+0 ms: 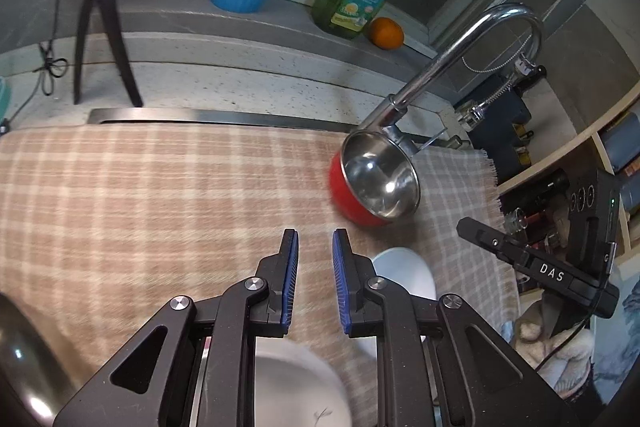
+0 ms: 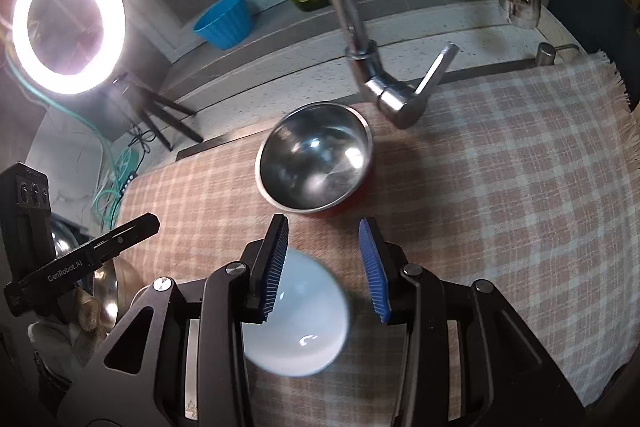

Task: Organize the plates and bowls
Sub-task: 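Move the open right gripper toward the red-bottomed steel pot, then close the right gripper on the red pot rim, then lift the red pot and carry it over the steel bowl, then lower the red pot into the steel bowl and open the right gripper, then move the open right gripper to the pale blue-white bowl, then close the right gripper on the blue-white bowl rim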

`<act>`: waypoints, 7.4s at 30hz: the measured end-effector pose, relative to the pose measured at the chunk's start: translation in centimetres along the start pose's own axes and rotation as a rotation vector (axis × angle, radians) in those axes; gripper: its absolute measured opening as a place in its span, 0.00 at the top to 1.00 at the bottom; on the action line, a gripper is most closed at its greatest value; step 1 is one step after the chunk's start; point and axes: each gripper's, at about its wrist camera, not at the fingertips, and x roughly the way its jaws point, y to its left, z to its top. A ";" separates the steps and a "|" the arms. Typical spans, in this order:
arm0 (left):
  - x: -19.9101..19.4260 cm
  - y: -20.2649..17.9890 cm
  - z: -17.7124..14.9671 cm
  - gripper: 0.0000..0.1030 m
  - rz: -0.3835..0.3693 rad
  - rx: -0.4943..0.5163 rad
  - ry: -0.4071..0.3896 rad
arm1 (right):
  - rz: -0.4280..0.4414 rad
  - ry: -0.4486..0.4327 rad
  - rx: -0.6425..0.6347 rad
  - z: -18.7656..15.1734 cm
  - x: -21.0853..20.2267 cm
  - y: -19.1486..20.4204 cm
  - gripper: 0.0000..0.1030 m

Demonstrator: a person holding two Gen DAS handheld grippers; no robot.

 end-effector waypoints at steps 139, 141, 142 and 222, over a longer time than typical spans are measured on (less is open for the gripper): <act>-14.2 20.7 -11.8 0.90 0.326 -0.274 -0.026 | 0.123 0.319 -0.586 -12.7 12.9 32.4 0.85; -14.1 20.6 -11.8 0.90 0.329 -0.270 -0.023 | 0.117 0.315 -0.596 -12.7 12.9 32.5 0.85; -14.1 20.6 -11.8 0.90 0.331 -0.265 -0.022 | 0.120 0.315 -0.594 -12.7 12.9 32.4 0.82; 4.7 -3.5 -5.6 0.89 0.035 0.099 0.178 | 0.002 0.135 0.038 -6.3 2.5 -2.2 0.79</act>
